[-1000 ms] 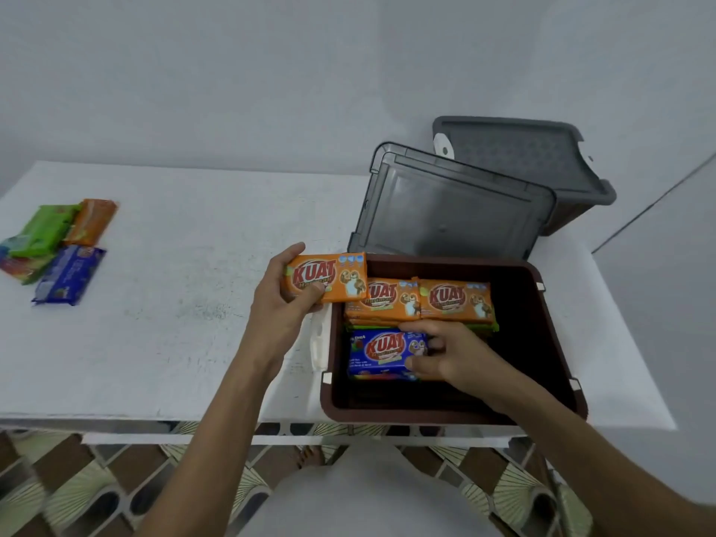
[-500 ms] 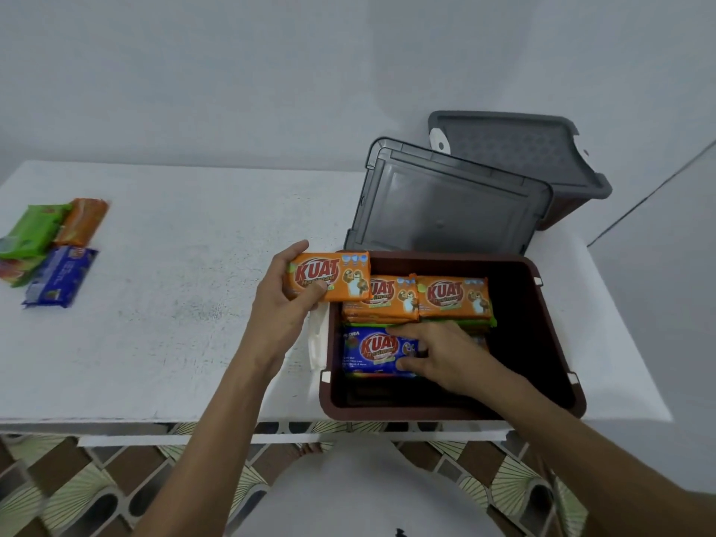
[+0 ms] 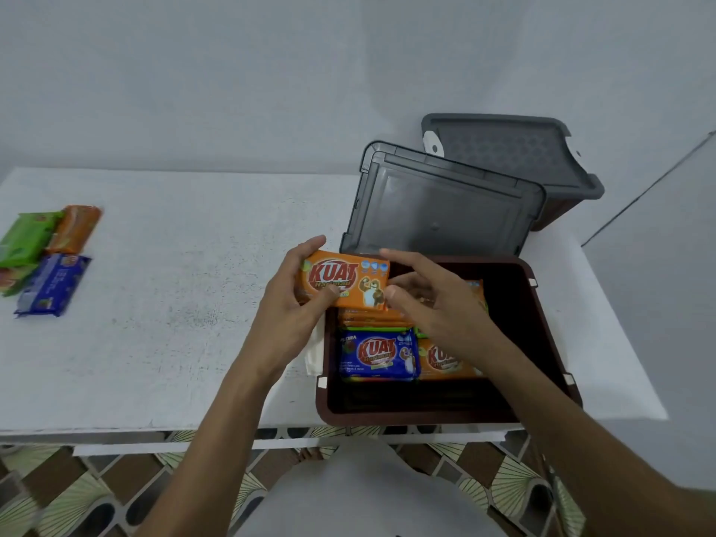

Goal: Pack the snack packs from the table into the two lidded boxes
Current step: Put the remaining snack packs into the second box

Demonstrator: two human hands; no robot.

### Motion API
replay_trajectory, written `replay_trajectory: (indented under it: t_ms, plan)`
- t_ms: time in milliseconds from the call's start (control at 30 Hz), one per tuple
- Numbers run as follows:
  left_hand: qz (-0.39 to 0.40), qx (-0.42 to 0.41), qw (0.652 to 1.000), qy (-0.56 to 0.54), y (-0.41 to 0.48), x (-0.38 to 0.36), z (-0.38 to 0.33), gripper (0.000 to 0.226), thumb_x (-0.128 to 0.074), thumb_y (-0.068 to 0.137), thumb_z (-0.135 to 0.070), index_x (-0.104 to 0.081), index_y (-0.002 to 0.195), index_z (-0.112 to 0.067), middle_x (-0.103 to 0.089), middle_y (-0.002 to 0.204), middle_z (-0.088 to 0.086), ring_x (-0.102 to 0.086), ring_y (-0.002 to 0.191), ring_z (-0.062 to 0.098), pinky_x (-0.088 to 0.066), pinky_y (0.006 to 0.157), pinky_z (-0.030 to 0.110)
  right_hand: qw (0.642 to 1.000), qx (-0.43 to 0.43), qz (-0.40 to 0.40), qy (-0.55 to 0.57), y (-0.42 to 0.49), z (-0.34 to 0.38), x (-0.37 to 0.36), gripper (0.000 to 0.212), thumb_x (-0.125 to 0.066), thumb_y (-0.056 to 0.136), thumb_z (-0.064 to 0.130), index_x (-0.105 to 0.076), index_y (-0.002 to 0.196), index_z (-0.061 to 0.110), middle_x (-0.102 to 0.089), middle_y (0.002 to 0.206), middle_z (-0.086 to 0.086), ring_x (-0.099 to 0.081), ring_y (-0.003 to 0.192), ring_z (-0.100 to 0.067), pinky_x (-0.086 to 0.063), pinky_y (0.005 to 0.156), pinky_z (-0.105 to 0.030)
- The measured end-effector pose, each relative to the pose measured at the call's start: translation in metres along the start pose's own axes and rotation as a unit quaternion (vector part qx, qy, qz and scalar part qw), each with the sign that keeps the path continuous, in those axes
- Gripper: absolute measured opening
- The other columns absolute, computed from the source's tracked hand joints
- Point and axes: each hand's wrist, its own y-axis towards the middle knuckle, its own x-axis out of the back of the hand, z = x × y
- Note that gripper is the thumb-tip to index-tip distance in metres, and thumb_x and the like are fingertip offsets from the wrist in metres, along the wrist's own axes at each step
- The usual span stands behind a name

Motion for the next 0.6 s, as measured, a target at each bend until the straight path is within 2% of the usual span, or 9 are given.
replay_trajectory:
  t_ms: [167,333,500,600]
  plan:
    - [0.028,0.007,0.999,-0.028,-0.004,-0.003,-0.006,0.051,-0.060,0.093,-0.018,-0.045,0.137,-0.039,-0.054,0.123,-0.011,-0.060,0.111,0.011,-0.058,0.084,0.028,0.991,-0.015,-0.004,0.135,0.003,0.005,-0.011,0.043,-0.060,0.093,0.015,-0.050,0.134,0.028,-0.064,0.117,-0.005,-0.068,0.103,-0.015,-0.061,0.079,-0.034]
    - [0.080,-0.021,0.996,0.046,-0.005,0.001,-0.005,0.045,-0.053,0.091,-0.036,-0.046,0.135,-0.040,-0.057,0.121,-0.015,-0.059,0.110,0.002,-0.056,0.079,0.019,0.978,-0.057,-0.007,0.199,-0.011,0.003,0.015,0.036,-0.061,0.092,0.015,-0.056,0.126,0.027,-0.067,0.114,-0.007,-0.070,0.100,-0.020,-0.061,0.074,-0.034]
    - [-0.003,-0.129,0.966,0.224,0.000,0.004,0.015,0.034,-0.052,0.099,-0.025,-0.053,0.132,-0.031,-0.052,0.128,-0.013,-0.049,0.114,-0.007,-0.043,0.080,0.003,0.987,-0.094,0.000,0.128,-0.037,-0.014,0.059,0.034,-0.061,0.089,0.024,-0.060,0.123,0.029,-0.070,0.111,0.002,-0.069,0.101,-0.015,-0.060,0.077,-0.031]
    - [-0.012,-0.148,0.948,0.281,0.003,0.001,0.029,0.035,-0.053,0.098,-0.023,-0.054,0.132,-0.028,-0.046,0.132,-0.008,-0.042,0.116,-0.010,-0.034,0.083,-0.003,0.988,-0.122,0.010,0.097,-0.052,-0.030,0.073,0.032,-0.064,0.086,0.024,-0.065,0.118,0.027,-0.071,0.111,0.003,-0.069,0.102,-0.014,-0.060,0.079,-0.033]
